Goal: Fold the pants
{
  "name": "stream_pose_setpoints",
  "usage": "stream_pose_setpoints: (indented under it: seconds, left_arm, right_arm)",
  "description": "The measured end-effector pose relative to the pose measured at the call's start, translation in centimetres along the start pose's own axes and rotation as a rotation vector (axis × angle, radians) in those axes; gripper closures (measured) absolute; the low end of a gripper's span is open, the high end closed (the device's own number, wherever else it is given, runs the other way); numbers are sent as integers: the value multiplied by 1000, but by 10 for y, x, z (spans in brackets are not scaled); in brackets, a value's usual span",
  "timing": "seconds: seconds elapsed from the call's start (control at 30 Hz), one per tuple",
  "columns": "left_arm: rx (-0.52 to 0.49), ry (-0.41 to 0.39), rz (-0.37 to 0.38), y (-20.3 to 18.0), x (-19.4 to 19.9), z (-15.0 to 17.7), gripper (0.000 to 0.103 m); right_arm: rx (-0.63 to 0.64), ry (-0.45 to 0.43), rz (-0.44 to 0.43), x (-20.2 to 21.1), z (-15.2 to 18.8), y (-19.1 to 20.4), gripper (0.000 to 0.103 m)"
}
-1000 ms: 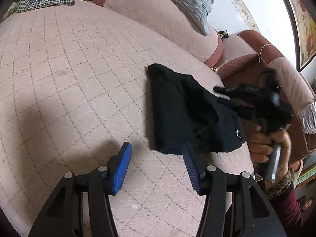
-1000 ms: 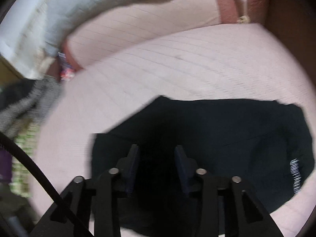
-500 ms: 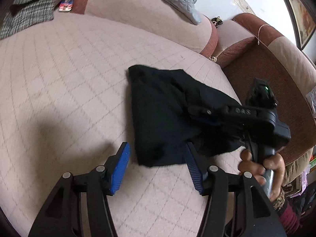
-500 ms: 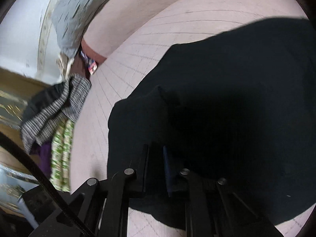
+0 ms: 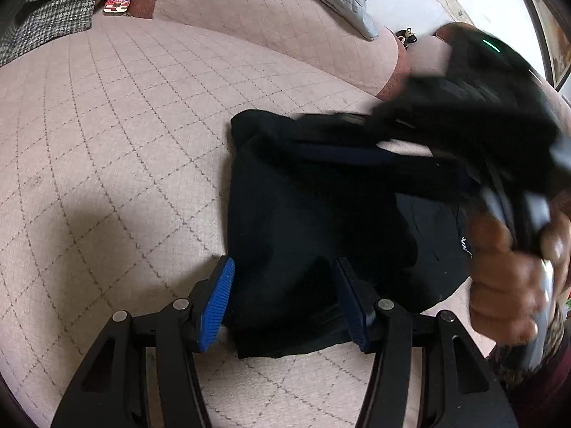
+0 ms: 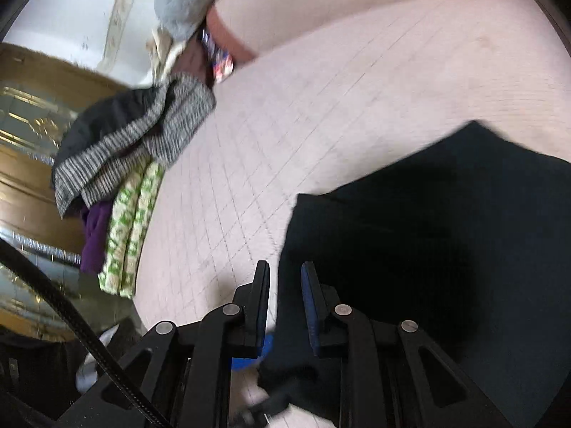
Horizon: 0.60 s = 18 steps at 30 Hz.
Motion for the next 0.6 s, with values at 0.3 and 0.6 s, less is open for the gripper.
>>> stream_pose_setpoints:
  seconds: [0.3, 0.6]
  left_arm:
    - [-75, -4, -37, -4, -6, 5, 45]
    - [15, 15, -8, -8, 16, 15, 45]
  right_arm:
    - [-107, -106, 374, -21, -65, -38, 75]
    - [-163, -202, 150, 86, -18, -46, 74]
Point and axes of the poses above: each gripper's, at about its wrist camera, not at the fingertips, and x roughly against the way its jaws point, y to its left, z to its underside, the point moved 9 cm from there along -x, roughly the way its jaws point, and after that the axes turned 14 degrees about z, right-handed, at the moved point
